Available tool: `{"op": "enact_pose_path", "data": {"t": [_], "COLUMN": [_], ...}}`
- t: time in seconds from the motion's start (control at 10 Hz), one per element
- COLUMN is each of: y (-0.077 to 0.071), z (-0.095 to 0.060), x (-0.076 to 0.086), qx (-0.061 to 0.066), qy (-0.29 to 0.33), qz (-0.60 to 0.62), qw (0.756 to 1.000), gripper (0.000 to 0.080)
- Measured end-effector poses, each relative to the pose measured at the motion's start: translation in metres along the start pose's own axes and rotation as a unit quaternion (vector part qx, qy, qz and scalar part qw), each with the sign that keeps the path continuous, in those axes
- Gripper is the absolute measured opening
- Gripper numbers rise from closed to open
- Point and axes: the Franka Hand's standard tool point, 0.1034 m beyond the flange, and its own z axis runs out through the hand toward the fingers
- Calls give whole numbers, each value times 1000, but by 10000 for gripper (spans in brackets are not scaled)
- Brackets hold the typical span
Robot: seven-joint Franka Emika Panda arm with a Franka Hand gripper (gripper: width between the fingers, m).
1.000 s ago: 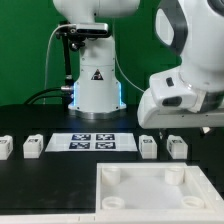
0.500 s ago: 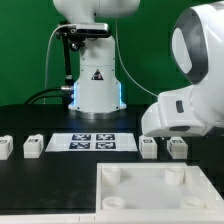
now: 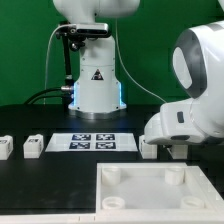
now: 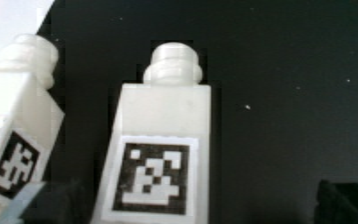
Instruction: Assemble one leg
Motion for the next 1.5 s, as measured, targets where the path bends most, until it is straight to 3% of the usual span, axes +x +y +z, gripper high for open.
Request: {"op": "enact_pose_path", "data": {"t": [0.2, 0.4, 0.5, 0.6, 1.3, 1.4, 1.5], "y": [1, 1, 1, 1, 2, 12, 31], "z": [1, 1, 1, 1, -2, -18, -51], "x": [0, 0, 0, 0, 0, -3, -13], "qx": [0, 0, 0, 0, 1, 3, 9], "qy": [0, 0, 0, 0, 1, 7, 34], "qz": [0, 0, 0, 0, 0, -19, -31], "qw": [1000, 1000, 1000, 1000, 1000, 1000, 999], "gripper": [649, 405, 405, 291, 291, 291, 292]}}
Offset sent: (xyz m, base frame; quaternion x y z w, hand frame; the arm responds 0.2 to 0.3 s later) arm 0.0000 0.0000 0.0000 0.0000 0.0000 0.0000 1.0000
